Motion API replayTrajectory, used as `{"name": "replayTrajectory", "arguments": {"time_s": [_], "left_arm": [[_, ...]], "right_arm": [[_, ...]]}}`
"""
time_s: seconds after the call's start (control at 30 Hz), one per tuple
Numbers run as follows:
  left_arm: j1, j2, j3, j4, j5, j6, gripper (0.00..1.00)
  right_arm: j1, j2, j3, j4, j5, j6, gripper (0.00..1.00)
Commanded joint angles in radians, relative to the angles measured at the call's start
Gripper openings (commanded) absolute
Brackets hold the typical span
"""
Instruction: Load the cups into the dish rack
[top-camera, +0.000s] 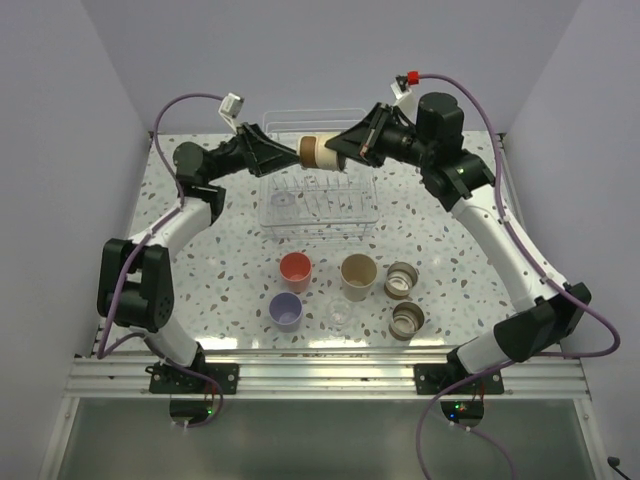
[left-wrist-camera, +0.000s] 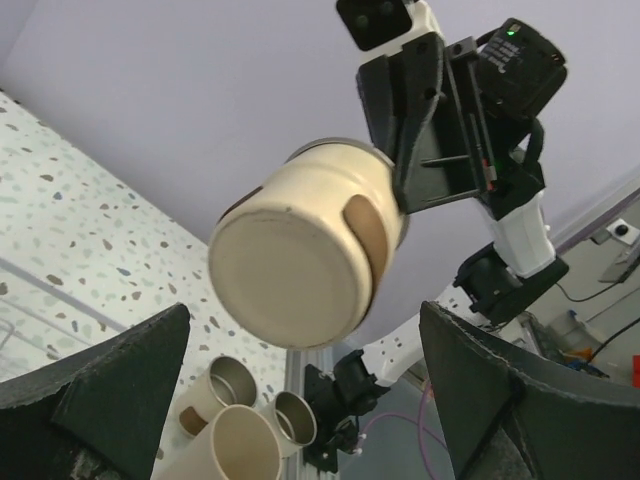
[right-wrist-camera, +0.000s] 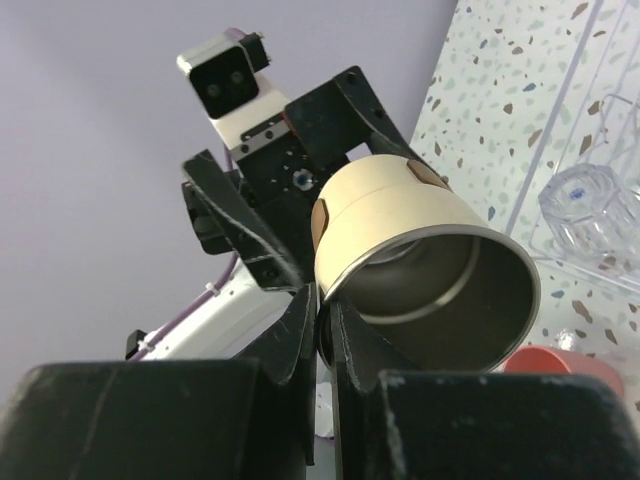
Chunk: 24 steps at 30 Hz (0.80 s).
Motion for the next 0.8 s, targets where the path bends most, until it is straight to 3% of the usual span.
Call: {"name": "replayTrajectory", "arguments": {"time_s": [0.0, 0.13, 0.3, 0.4, 0.57, 0.77], "left_arm": [[-0.001, -0.055, 0.021, -0.219, 0.003, 0.209, 1.0], [-0.001, -0.044, 0.001, -0.138, -0.017, 0.16, 1.0], [-0.004, 0.007, -0.011, 0.159, -0.025, -0.058, 1.0], [-0.012, 0.028, 0.001, 0.225, -0.011, -0.113, 1.0], [-0.033, 0.03, 0.007, 0.19, 0.015, -0.072, 0.98], [-0.035, -0.032, -0.001, -0.153, -0.025, 0.181, 0.98]], "right_arm": [[0.004, -0.026, -0.016, 0.113, -0.046, 0.057, 0.0], [0.007, -0.038, -0.055, 0.151, -0.054, 0.094, 0.0], [0.013, -0.038, -0.082, 0.184, -0.063, 0.111, 0.0], [0.015, -0.04, -0.096, 0.216, -0.061, 0.123, 0.0], [0.015, -0.047, -0.127, 0.296, -0.058, 0.171, 0.0], [0.016, -0.043, -0.121, 0.316, -0.075, 0.181, 0.0]]}}
